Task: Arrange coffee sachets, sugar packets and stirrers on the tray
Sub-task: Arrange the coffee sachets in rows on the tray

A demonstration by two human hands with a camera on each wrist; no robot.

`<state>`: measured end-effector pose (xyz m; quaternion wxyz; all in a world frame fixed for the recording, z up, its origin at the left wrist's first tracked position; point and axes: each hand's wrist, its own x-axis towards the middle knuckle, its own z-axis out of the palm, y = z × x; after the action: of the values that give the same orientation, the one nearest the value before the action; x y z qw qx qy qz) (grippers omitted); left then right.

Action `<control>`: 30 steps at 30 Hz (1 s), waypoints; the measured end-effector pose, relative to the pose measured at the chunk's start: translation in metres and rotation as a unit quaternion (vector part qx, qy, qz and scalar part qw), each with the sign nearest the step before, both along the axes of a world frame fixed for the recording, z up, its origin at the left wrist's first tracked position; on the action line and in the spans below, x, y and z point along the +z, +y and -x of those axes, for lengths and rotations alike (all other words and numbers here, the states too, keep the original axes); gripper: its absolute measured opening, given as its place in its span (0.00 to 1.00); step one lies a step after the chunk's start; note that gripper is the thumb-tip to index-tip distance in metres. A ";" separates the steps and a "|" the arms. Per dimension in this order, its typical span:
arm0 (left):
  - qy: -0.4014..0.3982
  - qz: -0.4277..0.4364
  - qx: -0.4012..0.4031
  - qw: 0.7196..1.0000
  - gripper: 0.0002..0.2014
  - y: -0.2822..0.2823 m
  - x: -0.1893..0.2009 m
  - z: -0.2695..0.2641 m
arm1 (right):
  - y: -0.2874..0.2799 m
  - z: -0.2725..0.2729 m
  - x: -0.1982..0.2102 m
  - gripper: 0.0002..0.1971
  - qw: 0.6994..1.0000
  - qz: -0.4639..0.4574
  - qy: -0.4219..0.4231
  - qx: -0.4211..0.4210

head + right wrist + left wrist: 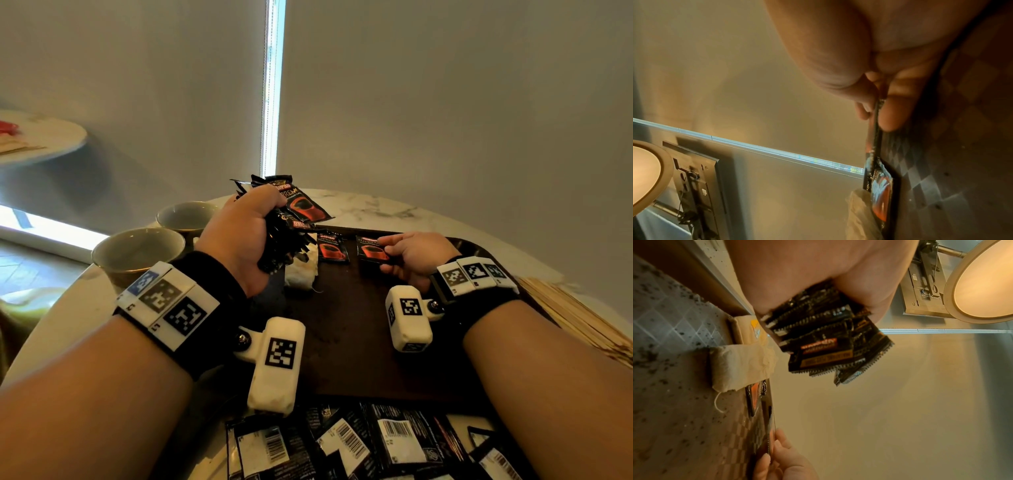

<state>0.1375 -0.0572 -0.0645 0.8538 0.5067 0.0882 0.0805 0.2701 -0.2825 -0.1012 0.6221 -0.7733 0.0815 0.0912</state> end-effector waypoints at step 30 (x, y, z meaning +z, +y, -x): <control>0.008 -0.014 0.009 1.000 0.36 -0.002 0.002 0.003 | 0.009 0.022 0.017 0.10 0.996 0.090 0.001 0.013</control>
<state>0.1341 -0.0596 -0.0629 0.8448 0.5189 0.0987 0.0853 0.2477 -0.2738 -0.0839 0.5483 -0.8273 0.0798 0.0925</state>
